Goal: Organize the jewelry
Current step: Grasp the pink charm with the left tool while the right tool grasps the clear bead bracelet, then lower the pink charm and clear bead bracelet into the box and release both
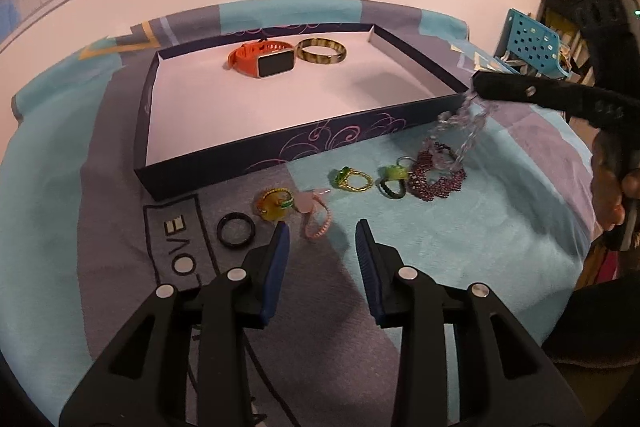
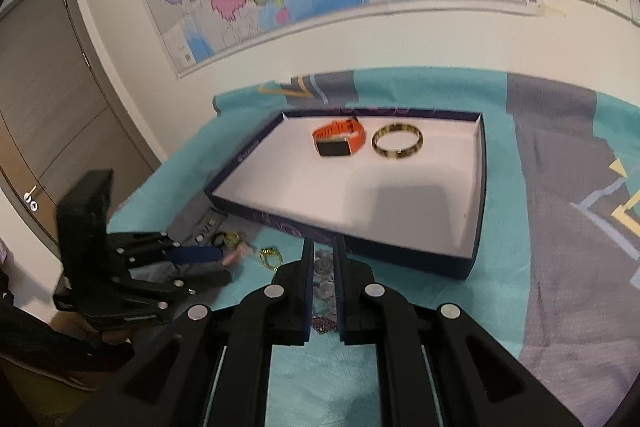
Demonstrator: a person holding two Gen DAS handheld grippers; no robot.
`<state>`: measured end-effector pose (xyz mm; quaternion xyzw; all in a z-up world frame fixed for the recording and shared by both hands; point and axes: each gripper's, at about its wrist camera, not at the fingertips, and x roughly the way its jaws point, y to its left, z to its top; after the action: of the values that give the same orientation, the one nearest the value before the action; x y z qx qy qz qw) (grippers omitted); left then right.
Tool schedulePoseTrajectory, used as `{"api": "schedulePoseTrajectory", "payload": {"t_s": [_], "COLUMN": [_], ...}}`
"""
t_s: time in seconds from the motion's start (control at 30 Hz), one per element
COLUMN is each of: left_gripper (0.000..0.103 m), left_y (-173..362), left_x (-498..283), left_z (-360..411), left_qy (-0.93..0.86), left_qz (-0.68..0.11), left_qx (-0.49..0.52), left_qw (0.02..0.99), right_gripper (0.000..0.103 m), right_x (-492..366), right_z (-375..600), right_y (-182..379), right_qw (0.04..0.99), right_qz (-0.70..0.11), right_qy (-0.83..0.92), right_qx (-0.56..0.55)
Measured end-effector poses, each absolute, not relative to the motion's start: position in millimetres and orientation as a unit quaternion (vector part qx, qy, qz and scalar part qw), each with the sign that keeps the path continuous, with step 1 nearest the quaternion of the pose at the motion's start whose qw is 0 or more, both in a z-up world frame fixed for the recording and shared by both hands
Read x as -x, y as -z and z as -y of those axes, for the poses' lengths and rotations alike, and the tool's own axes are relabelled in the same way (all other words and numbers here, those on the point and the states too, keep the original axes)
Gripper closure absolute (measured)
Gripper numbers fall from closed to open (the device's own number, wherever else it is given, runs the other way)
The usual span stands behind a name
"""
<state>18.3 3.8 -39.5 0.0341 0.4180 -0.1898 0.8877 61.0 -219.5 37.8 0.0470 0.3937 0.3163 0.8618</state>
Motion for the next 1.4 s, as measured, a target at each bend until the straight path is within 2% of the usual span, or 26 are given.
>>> {"api": "schedulePoseTrajectory", "payload": {"t_s": [0.3, 0.47, 0.6, 1.4], "left_gripper": [0.070, 0.090, 0.099, 0.099], "left_y": [42.9, 43.7, 43.2, -8.3], "left_x": [-26.4, -30.8, -33.7, -30.8], "left_z": [-3.1, -2.5, -2.3, -2.5], "left_qy": [0.184, 0.178, 0.173, 0.215], "left_qz": [-0.425, -0.431, -0.434, -0.382], "left_qx": [-0.035, -0.032, -0.029, -0.005], "left_qw": [0.886, 0.884, 0.883, 0.899], "right_gripper": [0.095, 0.095, 0.095, 0.095], "right_x": [-62.6, -63.1, -62.7, -73.4], "right_z": [233.6, 237.7, 238.6, 226.9], "right_y": [-53.0, -54.6, -54.9, -77.6], "right_qw": [0.874, 0.875, 0.875, 0.880], "right_qz": [-0.378, -0.377, -0.378, -0.349], "right_qy": [-0.300, -0.296, -0.295, -0.316], "right_qx": [-0.060, -0.063, -0.065, -0.059]}}
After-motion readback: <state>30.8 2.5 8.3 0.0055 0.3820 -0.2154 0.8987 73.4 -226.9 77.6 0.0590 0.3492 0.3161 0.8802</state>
